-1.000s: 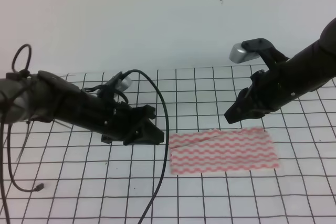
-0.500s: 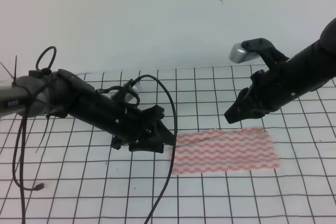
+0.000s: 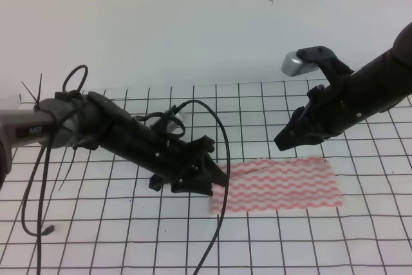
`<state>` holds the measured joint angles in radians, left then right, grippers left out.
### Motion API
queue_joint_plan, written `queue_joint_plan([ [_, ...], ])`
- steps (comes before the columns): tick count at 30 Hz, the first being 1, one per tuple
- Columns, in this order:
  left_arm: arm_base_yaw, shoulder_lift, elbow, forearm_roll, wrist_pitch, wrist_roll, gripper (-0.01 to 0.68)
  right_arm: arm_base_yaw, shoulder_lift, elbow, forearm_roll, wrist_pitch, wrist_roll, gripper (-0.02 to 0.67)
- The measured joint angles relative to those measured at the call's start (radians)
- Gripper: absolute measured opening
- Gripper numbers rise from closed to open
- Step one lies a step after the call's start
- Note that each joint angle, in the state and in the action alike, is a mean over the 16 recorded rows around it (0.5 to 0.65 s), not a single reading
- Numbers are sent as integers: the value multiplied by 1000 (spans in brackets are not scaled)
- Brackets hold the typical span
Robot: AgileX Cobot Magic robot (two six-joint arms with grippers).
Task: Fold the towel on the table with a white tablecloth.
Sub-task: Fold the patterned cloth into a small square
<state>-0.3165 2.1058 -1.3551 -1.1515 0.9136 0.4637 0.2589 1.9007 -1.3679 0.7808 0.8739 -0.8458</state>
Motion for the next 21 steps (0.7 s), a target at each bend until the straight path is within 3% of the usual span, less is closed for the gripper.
queue_joint_plan([
  [13, 0, 7, -18, -116, -36, 136, 212, 0, 0, 0, 0, 5, -1, 92],
  [21, 0, 9, -28, -51, -86, 142, 100, 0, 0, 0, 1, 9, -2, 92],
])
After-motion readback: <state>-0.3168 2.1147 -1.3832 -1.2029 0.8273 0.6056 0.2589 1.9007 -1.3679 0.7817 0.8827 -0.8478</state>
